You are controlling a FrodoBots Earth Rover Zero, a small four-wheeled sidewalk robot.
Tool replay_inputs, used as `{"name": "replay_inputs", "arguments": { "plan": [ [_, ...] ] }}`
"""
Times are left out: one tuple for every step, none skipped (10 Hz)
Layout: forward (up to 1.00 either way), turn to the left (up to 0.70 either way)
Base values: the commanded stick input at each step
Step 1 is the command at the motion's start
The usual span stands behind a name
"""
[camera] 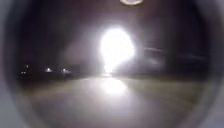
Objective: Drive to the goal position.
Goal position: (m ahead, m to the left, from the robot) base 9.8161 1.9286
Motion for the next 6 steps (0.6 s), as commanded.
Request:
{"name": "replay_inputs", "arguments": {
  "plan": [
    [1.0,0.05],
    [1.0,0.05],
    [1.0,0.08],
    [1.0,0.11],
    [1.0,0.08],
    [1.0,0.07]
  ]
}}
